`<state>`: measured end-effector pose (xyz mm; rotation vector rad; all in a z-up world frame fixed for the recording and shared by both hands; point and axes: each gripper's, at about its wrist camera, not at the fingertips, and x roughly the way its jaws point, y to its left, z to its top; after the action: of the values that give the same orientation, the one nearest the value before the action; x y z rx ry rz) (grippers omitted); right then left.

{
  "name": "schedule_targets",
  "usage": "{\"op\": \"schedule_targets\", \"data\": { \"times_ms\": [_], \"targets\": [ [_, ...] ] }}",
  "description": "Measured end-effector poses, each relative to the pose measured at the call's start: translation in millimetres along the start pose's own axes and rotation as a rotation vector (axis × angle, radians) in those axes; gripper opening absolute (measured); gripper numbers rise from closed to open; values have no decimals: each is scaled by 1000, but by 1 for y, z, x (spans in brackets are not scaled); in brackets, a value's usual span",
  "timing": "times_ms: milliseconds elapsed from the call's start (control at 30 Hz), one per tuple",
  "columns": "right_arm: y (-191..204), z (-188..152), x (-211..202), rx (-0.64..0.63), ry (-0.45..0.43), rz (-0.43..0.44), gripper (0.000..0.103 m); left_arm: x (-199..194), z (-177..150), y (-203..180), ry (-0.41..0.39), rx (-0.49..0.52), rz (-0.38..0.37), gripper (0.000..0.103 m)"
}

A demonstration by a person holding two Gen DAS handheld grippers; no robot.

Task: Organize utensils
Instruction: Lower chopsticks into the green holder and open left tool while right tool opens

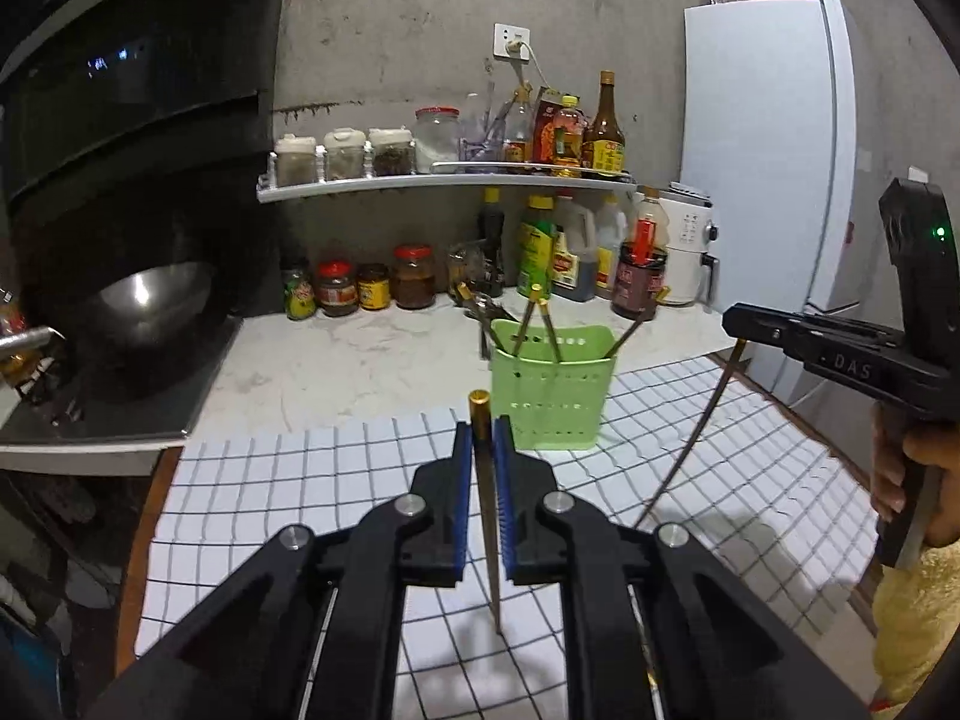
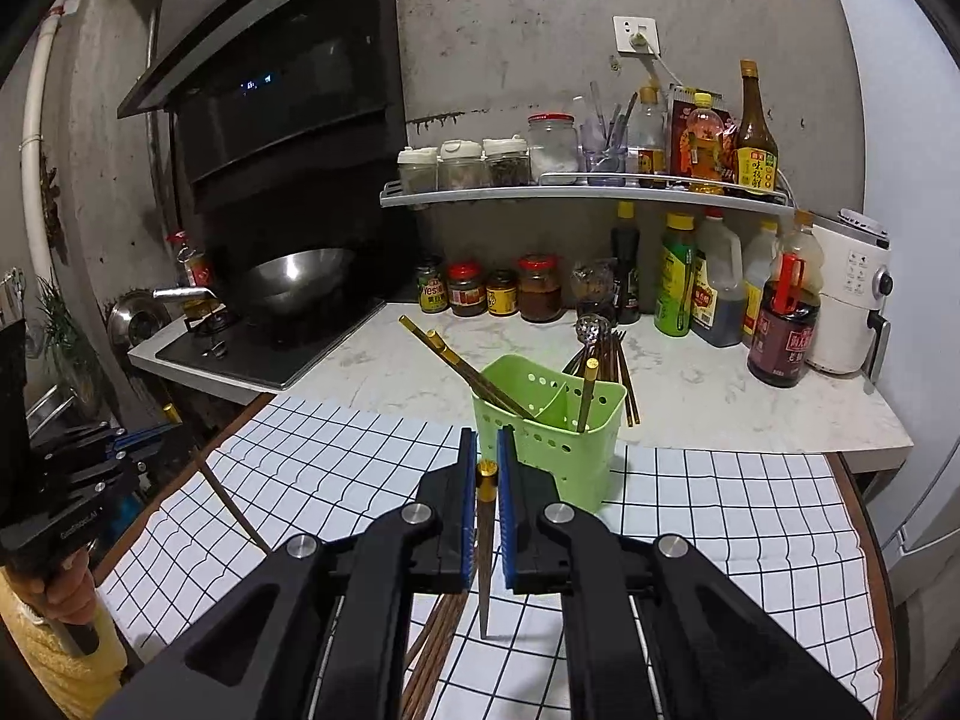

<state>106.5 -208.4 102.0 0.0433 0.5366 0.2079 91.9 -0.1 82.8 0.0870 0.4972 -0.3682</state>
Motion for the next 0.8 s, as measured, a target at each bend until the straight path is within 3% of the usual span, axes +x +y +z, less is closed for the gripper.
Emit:
{"op": "schedule_targets", "data": {
  "times_ms": [167, 400, 467, 533, 667, 800],
  "targets": [
    [1, -31, 31, 7, 87, 21, 7, 16, -16, -8, 48, 31, 37, 8],
    [1, -58, 36, 2, 143, 6, 7, 42, -44, -15, 185, 46, 51, 8],
    [-1, -61, 31, 7, 143, 0, 6, 43, -51, -15, 191, 50, 57, 8],
    [-5, -62, 27, 15, 132, -2, 6, 38, -53, -14, 174, 31, 38, 6],
    [-14, -58, 21, 26, 98, -34, 6, 32, -47, -15, 62, 11, 51, 6],
    [-26, -40, 20, 38, 53, -69, 6, 45, -19, -17, -36, -29, 20, 6]
  ]
}}
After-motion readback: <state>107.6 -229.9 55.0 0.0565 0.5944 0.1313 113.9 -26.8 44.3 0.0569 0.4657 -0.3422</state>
